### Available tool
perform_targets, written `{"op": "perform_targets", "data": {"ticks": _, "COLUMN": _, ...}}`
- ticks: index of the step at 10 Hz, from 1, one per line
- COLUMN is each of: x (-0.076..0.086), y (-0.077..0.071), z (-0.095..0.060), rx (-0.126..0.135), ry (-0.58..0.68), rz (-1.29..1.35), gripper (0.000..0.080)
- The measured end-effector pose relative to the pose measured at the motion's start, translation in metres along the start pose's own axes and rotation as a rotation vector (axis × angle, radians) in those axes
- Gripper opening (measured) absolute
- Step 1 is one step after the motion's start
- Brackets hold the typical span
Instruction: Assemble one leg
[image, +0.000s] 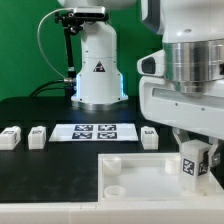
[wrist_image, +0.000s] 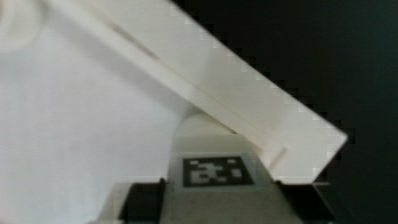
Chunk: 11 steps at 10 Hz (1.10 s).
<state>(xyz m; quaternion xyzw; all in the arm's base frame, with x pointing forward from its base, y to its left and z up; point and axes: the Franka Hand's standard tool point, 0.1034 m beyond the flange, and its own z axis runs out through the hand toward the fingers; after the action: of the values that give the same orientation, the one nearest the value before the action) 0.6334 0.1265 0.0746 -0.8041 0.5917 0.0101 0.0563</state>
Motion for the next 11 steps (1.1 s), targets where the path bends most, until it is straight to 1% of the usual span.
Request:
{"op": "perform_targets", "data": {"ticks": 1, "x": 0.0016, "y": -0.0022, "z": 0.0014, "rx": 0.05, "ry": -0.013, "rz": 0.212, "gripper": 0.0291}}
{"op": "perform_targets", "data": {"ticks": 2, "x": 0.0016, "y": -0.0015, "z": 0.0017, "rx": 0.116, "ry": -0.035, "rz": 0.44, "gripper": 0.0291}}
{"op": "perform_targets", "data": {"ticks": 3, "x": -0.0005, "y": -0.0017, "z": 0.0014, "rx": 0.11, "ry": -0.039, "rz": 0.462, "gripper": 0.0291}}
{"op": "perform_targets", "data": {"ticks": 4, "x": -0.0001, "y": -0.0015, "z": 0.0019, "rx": 0.109, "ry": -0.037, "rz": 0.432, "gripper": 0.0299}}
{"op": "perform_targets", "data": {"ticks": 5, "x": 0.0, "y": -0.0008, "z": 0.0023, "rx": 0.106, "ry": -0.032, "rz": 0.335, "gripper": 0.0299}}
{"op": "perform_targets", "data": {"ticks": 6, "x": 0.0012, "y": 0.0003, "z": 0.0024, "rx": 0.094, "ry": -0.031, "rz": 0.214, "gripper": 0.0475}}
{"op": "perform_targets", "data": {"ticks": 7, "x": 0.0016, "y": -0.0003, "z": 0.0022, "rx": 0.076, "ry": -0.023, "rz": 0.024, "gripper": 0.0475}}
{"op": "perform_targets", "data": {"ticks": 8, "x": -0.0001, "y": -0.0011, "z": 0.0016, "rx": 0.064, "ry": -0.006, "rz": -0.148, "gripper": 0.0605}}
{"op": "perform_targets", "data": {"ticks": 9, "x": 0.0016, "y": -0.0006, "z": 0.0022, "rx": 0.066, "ry": 0.0, "rz": -0.246, "gripper": 0.0642}}
{"op": "perform_targets", "data": {"ticks": 11, "x": 0.002, "y": -0.0003, "z": 0.0024, "rx": 0.066, "ry": 0.005, "rz": -0.4, "gripper": 0.0649}}
